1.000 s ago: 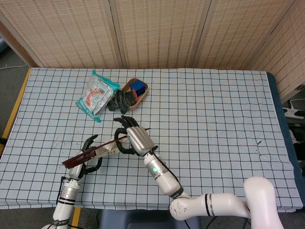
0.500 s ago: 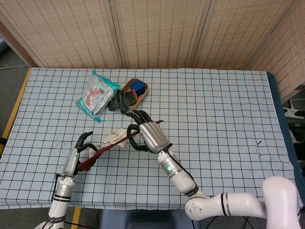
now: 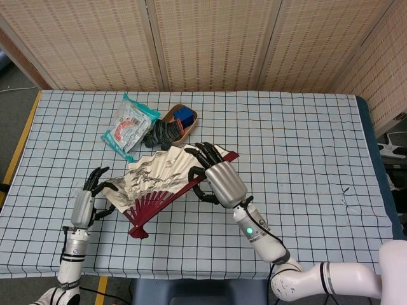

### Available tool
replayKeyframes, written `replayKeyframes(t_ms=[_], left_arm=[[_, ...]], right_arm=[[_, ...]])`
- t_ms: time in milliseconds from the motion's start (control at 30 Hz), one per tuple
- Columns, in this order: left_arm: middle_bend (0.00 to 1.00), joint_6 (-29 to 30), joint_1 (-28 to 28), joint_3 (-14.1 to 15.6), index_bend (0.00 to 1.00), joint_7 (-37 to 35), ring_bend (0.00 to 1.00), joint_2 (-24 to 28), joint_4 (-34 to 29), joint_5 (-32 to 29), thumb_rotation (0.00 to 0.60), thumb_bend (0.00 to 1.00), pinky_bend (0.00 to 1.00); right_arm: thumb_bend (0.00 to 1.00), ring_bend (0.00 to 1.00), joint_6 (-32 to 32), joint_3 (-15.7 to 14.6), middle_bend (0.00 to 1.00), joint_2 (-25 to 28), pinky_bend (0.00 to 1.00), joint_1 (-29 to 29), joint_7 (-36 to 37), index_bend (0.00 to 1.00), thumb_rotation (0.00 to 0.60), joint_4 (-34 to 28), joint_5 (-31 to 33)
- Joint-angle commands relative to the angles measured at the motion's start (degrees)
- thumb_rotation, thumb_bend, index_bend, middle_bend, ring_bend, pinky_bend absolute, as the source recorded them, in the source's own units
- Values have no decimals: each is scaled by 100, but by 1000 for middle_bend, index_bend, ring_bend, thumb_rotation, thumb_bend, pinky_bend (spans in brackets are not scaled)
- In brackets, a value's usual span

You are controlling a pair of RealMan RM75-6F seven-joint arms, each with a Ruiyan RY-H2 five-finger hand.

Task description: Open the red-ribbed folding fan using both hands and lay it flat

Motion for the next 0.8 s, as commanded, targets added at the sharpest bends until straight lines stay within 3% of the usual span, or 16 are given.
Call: replayKeyframes(t_ms=[33,800], left_arm=[[92,-14,-25,-18,446,-23,0,-117,256,-35,600,456,116],[93,-184,-63,-64,413,-346,0,-440,1393,-261,600,458,115]], right_arm=[[617,0,113,-167,103,155,0,-158,-39,700,600,-41,-149],[618,0,1015,-818,103,446,0,-1031,74,685,600,584,-1316]])
